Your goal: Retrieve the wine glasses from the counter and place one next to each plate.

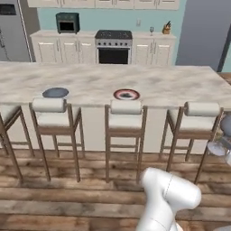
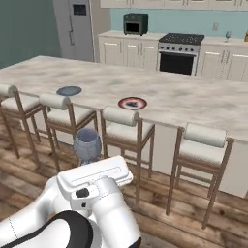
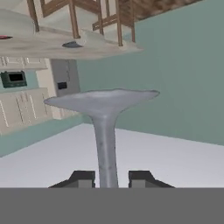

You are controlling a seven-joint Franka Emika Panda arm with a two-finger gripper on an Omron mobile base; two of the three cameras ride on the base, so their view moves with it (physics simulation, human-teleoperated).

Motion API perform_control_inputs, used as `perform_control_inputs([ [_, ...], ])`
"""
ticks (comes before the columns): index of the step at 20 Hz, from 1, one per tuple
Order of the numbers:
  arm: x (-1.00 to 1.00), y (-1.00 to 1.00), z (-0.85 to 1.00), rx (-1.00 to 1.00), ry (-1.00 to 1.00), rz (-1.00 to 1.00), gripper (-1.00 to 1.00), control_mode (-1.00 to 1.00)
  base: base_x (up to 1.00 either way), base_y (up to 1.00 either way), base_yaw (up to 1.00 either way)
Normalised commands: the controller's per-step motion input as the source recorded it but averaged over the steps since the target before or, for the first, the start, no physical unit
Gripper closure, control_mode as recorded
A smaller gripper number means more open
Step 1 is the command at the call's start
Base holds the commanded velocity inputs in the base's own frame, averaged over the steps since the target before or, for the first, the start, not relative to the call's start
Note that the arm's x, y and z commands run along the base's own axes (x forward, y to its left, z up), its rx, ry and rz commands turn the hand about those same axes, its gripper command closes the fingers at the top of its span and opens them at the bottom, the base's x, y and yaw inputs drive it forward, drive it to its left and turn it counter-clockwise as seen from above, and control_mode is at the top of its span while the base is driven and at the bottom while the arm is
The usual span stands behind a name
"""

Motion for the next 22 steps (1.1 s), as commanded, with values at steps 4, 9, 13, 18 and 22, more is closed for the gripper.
perform_control_inputs([
  [4,0.00,0.00,0.00,0.00,0.00,0.00,1.00,1.00,0.99,0.84,-0.62],
  [9,0.00,0.00,0.00,0.00,0.00,0.00,1.00,1.00,1.00,0.56,-0.45],
  [13,0.00,0.00,0.00,0.00,0.00,0.00,1.00,1.00,1.00,0.24,-0.28],
  [18,0.00,0.00,0.00,0.00,0.00,0.00,1.00,1.00,0.78,-0.11,-0.01],
  [22,0.00,0.00,0.00,0.00,0.00,0.00,1.00,1.00,0.31,-0.21,0.26],
])
